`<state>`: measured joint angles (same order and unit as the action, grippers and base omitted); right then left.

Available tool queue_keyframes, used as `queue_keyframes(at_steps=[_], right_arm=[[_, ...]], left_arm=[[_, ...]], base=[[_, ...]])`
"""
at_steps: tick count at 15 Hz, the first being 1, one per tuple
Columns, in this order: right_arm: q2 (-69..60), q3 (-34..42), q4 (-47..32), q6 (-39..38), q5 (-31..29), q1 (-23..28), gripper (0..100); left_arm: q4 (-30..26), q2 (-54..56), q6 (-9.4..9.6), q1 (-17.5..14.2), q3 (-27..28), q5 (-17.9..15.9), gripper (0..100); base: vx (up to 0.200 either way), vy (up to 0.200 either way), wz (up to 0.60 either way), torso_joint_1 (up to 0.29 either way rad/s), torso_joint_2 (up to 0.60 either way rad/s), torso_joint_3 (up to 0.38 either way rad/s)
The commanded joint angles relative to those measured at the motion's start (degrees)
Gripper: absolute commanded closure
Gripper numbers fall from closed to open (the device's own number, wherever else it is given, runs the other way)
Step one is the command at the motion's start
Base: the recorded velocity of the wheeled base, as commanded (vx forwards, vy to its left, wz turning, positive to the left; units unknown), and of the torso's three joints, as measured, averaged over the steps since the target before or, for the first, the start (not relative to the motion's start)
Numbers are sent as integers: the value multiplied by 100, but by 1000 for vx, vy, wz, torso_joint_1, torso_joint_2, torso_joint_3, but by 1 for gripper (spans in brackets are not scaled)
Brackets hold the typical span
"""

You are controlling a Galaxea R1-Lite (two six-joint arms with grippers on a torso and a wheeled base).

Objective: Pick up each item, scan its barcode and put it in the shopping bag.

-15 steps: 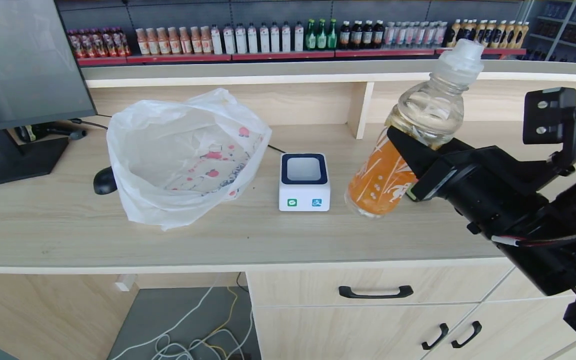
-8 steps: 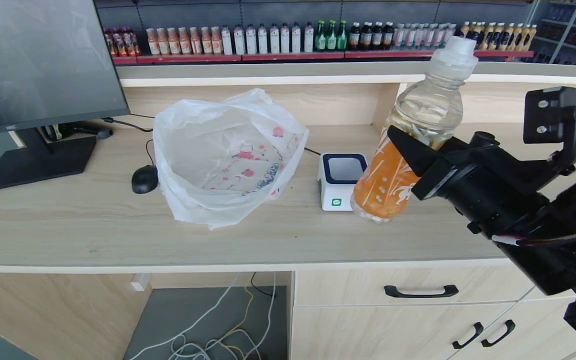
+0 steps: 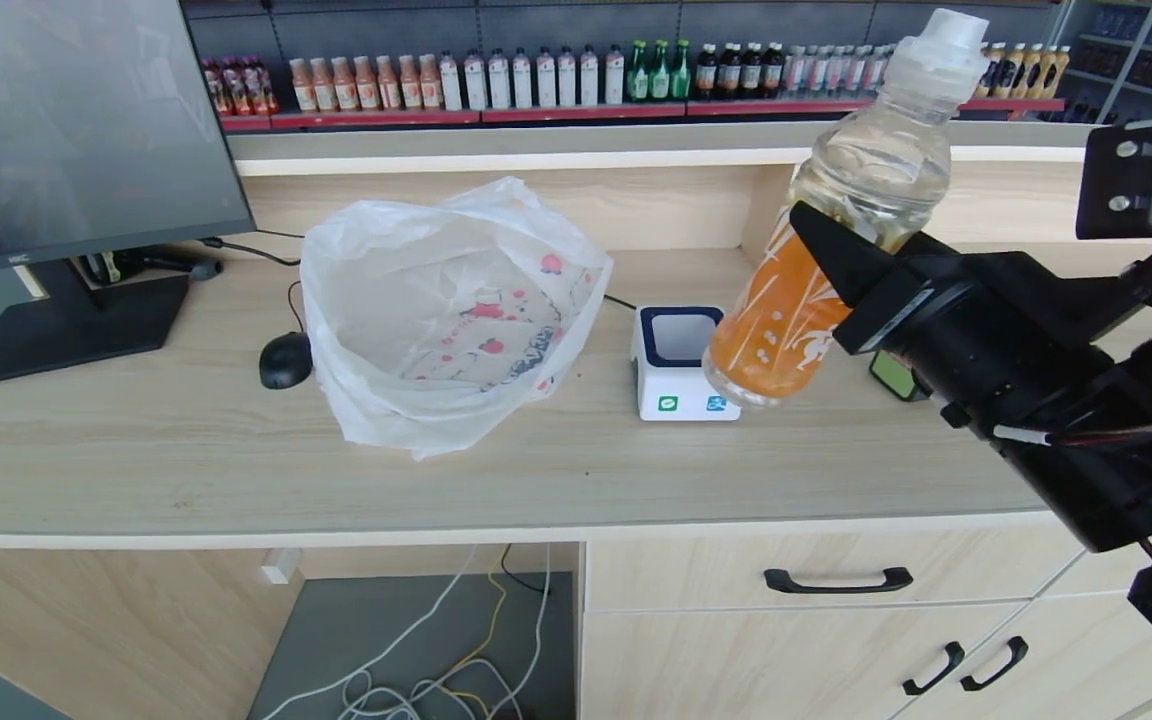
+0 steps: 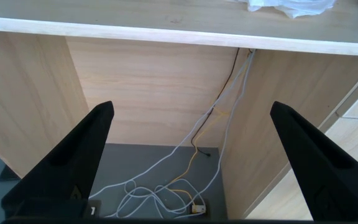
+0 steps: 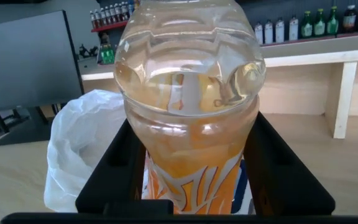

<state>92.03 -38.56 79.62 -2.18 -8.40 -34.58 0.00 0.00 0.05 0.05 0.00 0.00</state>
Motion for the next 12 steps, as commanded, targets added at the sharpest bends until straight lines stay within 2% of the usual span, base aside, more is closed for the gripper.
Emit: queue_keyframes(at_steps=[1,5,7,10,12], right_arm=[[79,-90,1,-28,-13,4,100],[544,-785,-25,-406,-57,4,100],[887,-1418,-157,-652,-320,4,100],[1160,-1945,-429,-1294,-382,-31,100],[1248,-2147,-772,-1979,-672,-13,100]], left_arm=[[0,0,4,4,0,0,0],[0,0,4,4,0,0,0],[0,0,4,4,0,0,0],[0,0,4,4,0,0,0],[0,0,4,4,0,0,0]], base=[[0,0,0,0,0,0],[0,0,0,0,0,0],[0,0,0,0,0,0],[0,0,0,0,0,0],[0,0,0,0,0,0]])
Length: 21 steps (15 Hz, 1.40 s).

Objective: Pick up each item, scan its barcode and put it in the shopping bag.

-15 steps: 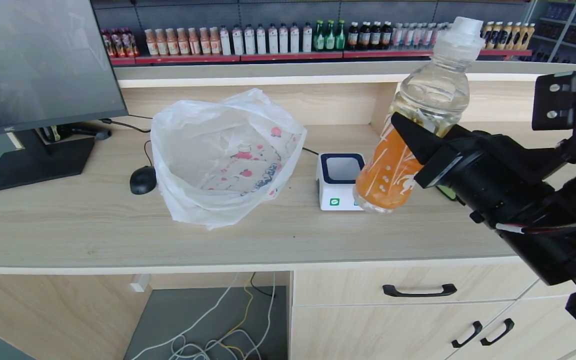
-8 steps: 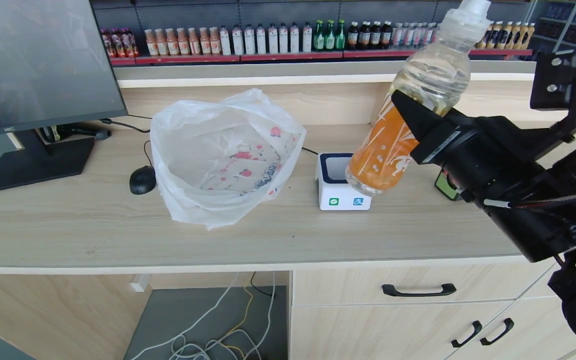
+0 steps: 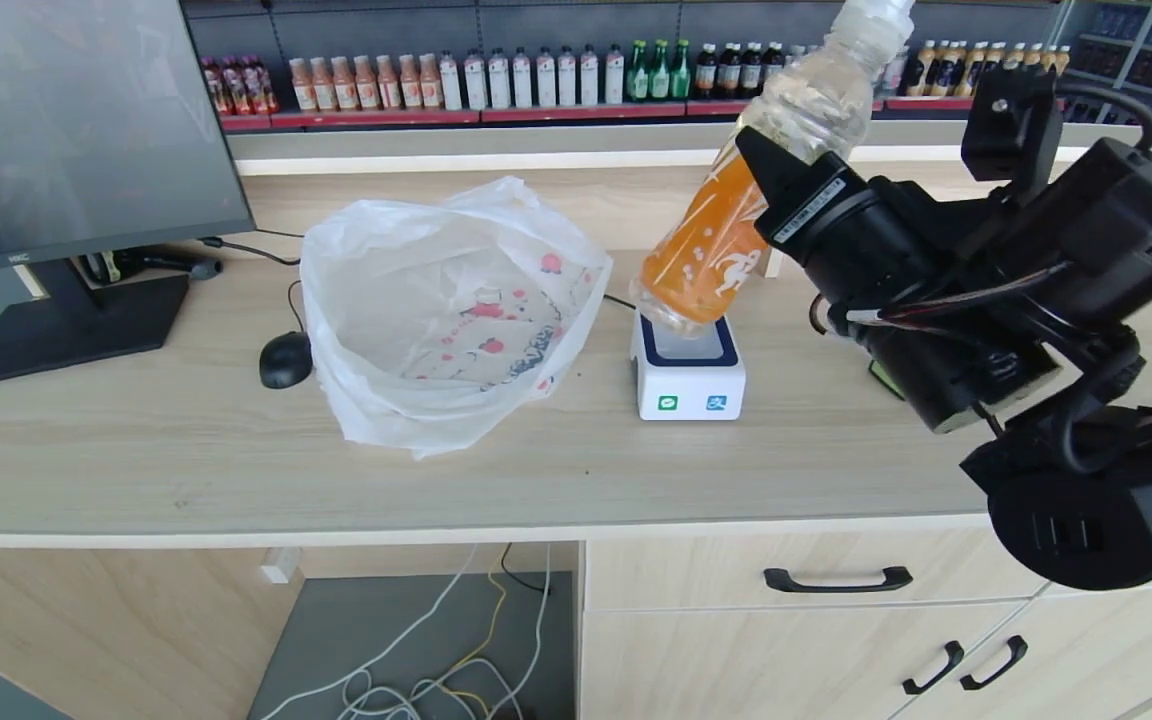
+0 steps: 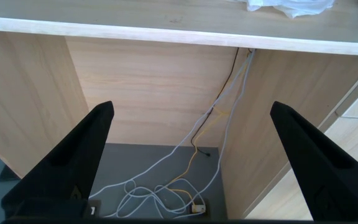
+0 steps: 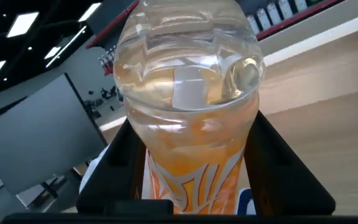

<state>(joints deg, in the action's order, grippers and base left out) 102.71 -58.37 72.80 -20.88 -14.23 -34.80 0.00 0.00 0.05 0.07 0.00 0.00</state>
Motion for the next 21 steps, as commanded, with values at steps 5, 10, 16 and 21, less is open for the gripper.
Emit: queue_keyframes(at_steps=[5,10,16,21], right_arm=[[593,-623,-390,-1410,-476,316,100],[733,-658,-390,-2412,-485,492,100],[865,-649,-398,-3458,-687,492,100],[988,-597,-434,-3950,-880,439,100]], left_arm=[[0,0,4,1,0,0,0],[0,0,4,1,0,0,0],[0,0,-5,1,0,0,0],[0,0,4,-7,0,0,0]], base=[[0,0,0,0,0,0],[0,0,0,0,0,0],[0,0,0,0,0,0],[0,0,0,0,0,0]])
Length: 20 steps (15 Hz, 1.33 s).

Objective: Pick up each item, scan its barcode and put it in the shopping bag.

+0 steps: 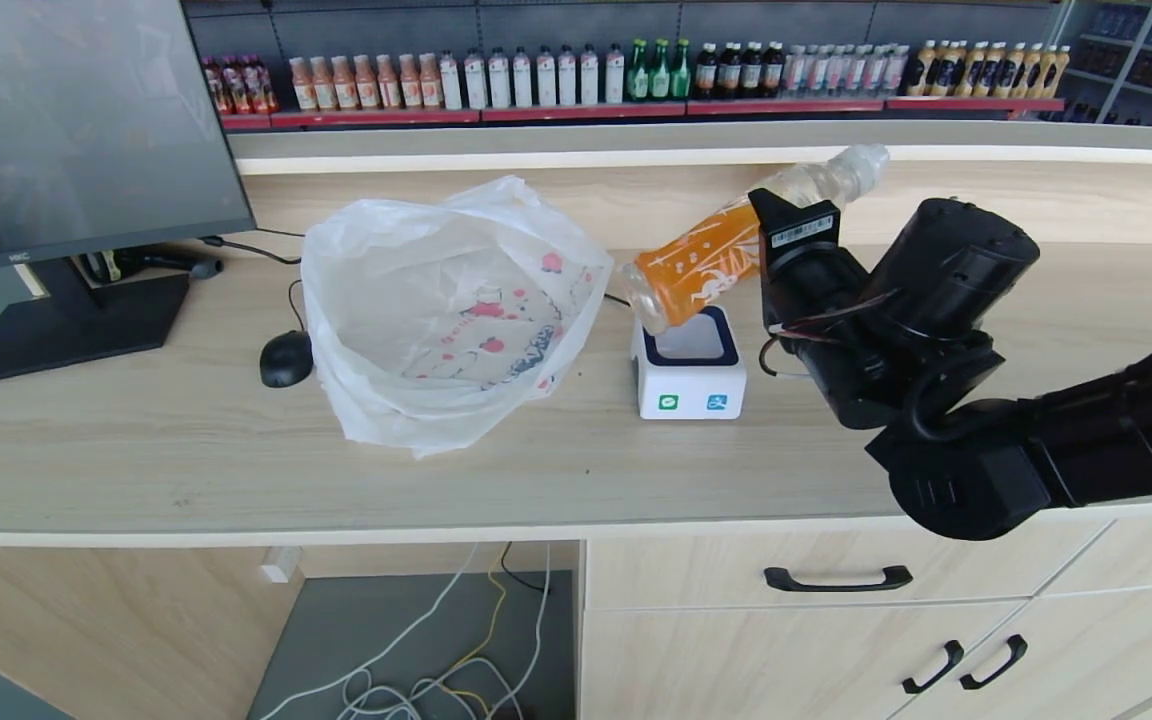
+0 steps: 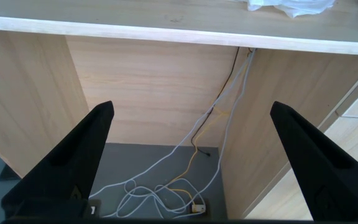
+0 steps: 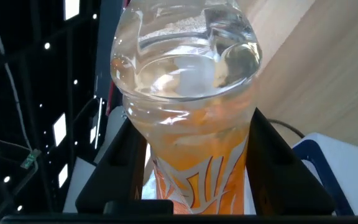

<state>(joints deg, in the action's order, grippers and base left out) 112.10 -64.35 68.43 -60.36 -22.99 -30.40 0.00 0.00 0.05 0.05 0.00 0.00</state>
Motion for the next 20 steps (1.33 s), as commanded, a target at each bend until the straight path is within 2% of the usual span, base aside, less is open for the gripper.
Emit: queue_keyframes(at_steps=[1,20], right_arm=[[48,2,-5,-46,-4,-9,100],[22,353,-31,-846,-188,114,100]], left_arm=[[0,0,4,4,0,0,0],[0,0,4,4,0,0,0]], base=[[0,0,0,0,0,0],[0,0,0,0,0,0]])
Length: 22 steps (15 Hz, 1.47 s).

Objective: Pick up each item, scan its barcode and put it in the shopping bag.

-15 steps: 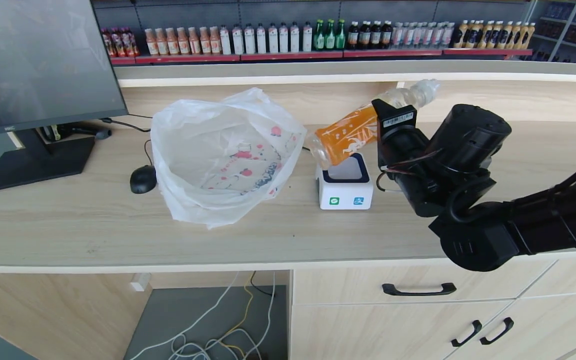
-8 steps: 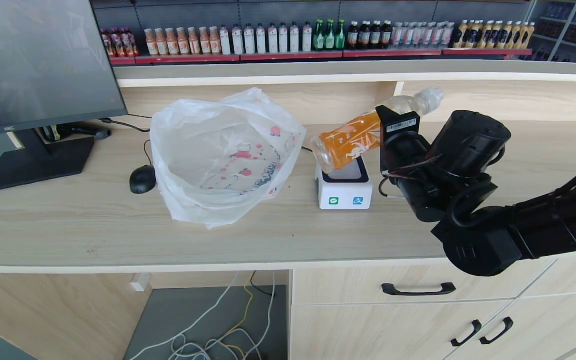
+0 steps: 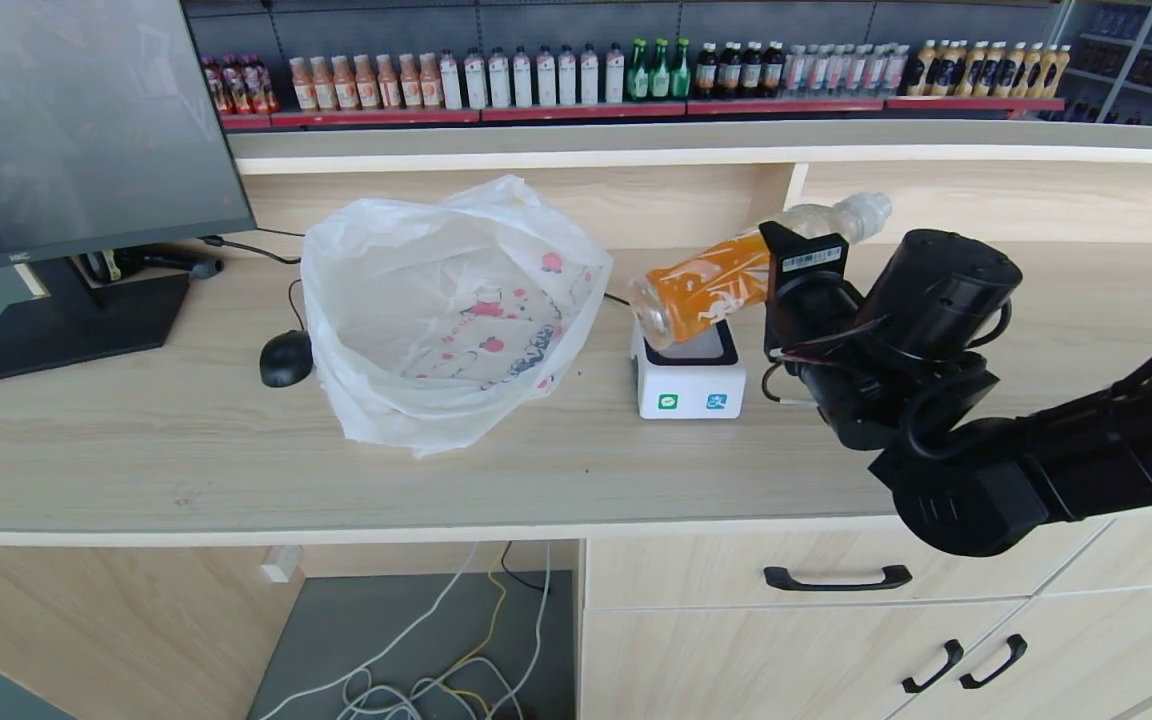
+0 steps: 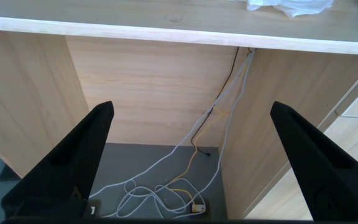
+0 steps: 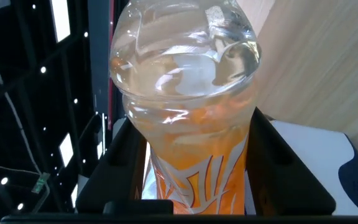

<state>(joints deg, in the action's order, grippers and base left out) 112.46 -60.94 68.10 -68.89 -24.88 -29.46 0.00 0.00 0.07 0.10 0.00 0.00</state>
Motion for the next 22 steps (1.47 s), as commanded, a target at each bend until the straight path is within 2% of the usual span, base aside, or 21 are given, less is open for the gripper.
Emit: queue_keyframes(at_steps=[1,9,22], right_arm=[[-5,12,2,-46,1,37,100],[74,82,-7,-573,1,99,100],[66,135,2,-845,1,99,100]], left_arm=[[0,0,1,-1,0,0,0],[0,0,1,-1,0,0,0],[0,0,-7,-1,0,0,0]], base=[[0,0,0,0,0,0],[0,0,0,0,0,0],[0,0,0,0,0,0]])
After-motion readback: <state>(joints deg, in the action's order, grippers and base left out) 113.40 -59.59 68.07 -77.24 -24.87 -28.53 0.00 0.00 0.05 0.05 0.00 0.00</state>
